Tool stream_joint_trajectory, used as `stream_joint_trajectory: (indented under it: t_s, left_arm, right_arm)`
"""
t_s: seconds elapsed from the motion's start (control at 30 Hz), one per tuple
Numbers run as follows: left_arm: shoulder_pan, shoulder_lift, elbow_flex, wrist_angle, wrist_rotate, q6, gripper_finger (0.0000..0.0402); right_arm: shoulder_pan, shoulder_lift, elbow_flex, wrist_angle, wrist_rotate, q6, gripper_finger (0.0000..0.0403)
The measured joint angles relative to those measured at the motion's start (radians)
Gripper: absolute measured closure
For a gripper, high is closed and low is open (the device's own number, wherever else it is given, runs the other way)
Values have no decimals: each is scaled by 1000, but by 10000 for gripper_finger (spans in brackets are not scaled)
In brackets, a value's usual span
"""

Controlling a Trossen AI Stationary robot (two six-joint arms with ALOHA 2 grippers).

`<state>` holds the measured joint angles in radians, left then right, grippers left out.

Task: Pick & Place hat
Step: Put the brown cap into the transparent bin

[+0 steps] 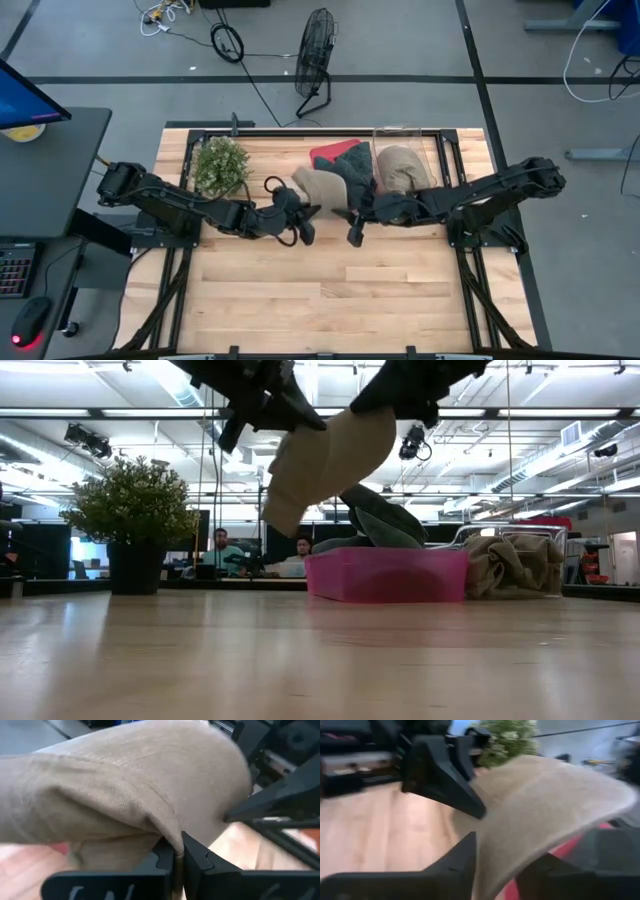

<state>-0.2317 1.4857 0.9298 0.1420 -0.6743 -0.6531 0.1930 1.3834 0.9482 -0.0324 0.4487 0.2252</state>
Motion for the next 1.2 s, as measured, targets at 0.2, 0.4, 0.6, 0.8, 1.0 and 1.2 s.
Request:
stream_joint_trajectory:
  t_s: [0.2, 0.4, 0.6, 0.8, 1.0, 1.2]
  left_arm:
    - [8, 0, 0, 1, 1, 129, 360]
    - [17, 0, 0, 6, 1, 227, 336]
    - [20, -32, 0, 23, -2, 324, 300]
    - [19, -134, 0, 1, -1, 386, 256]
    - [19, -200, 1, -7, -2, 412, 227]
    - [19, -209, 1, -24, -2, 415, 225]
  right_arm:
    - [-23, 0, 0, 4, -73, 2, 383]
    - [-17, 0, 0, 7, -68, 65, 382]
    - [-2, -12, 0, -15, 11, 117, 393]
    - [23, -41, 0, -22, 76, 133, 392]
    - [64, -185, 0, -67, 351, 133, 393]
    - [105, -346, 0, -144, 764, 167, 393]
